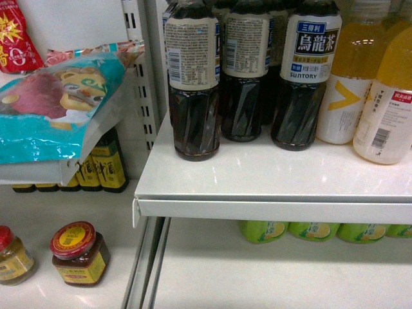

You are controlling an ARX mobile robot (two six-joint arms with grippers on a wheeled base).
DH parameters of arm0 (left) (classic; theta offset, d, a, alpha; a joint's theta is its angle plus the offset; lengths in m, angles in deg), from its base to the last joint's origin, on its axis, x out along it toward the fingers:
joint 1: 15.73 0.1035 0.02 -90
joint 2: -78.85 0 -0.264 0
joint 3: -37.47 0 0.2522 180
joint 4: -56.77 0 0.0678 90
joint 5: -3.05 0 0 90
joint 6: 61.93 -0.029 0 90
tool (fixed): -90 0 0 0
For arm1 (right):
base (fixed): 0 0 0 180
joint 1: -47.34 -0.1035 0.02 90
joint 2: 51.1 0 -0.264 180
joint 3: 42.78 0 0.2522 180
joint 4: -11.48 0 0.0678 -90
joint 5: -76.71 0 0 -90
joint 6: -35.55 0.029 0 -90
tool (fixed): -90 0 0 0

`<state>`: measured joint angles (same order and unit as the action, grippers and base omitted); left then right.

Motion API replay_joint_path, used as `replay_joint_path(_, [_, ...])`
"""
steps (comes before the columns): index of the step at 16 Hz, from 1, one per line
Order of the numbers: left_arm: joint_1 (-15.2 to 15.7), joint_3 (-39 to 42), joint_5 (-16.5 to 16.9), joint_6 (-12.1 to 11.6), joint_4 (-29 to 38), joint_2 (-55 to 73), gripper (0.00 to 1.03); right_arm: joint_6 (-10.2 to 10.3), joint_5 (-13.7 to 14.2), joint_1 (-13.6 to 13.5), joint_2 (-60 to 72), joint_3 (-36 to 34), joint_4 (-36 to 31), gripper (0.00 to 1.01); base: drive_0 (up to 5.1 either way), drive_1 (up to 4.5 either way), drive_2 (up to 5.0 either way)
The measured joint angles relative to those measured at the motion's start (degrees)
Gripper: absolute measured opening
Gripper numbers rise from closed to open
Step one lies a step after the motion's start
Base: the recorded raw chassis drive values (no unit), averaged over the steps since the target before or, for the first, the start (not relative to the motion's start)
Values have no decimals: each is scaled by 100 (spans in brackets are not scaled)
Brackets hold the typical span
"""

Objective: Move water from second to third shelf

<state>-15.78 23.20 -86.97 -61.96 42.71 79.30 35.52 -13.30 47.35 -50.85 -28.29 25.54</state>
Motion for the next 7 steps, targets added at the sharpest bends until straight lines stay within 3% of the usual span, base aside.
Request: replay_joint_path(7, [0, 0, 0, 0, 0, 0, 98, 0, 0, 0, 0, 0, 0, 98, 0, 0, 0])
